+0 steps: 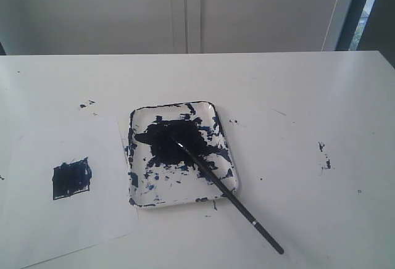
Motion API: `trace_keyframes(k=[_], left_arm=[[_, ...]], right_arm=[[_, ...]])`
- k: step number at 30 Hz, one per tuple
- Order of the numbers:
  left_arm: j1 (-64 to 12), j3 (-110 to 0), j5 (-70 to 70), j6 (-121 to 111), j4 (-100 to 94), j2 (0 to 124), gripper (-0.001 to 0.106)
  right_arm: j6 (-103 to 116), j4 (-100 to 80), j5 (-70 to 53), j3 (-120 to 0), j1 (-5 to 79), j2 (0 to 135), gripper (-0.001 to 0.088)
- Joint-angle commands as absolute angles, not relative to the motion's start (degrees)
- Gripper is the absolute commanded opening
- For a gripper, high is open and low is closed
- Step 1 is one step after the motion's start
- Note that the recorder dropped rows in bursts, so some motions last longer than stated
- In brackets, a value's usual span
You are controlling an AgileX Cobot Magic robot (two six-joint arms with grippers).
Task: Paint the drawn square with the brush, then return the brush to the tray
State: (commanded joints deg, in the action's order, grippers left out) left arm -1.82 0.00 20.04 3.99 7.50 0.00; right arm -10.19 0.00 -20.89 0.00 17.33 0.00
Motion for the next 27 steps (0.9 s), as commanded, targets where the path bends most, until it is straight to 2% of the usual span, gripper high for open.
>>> trace_keyframes(k=[27], left_arm=[[-1.82, 0.00, 19.31, 3.99, 7.50, 0.00, 0.000]], right_arm=[[-10.19, 0.00, -20.89, 0.00, 17.33, 0.00, 0.0000]])
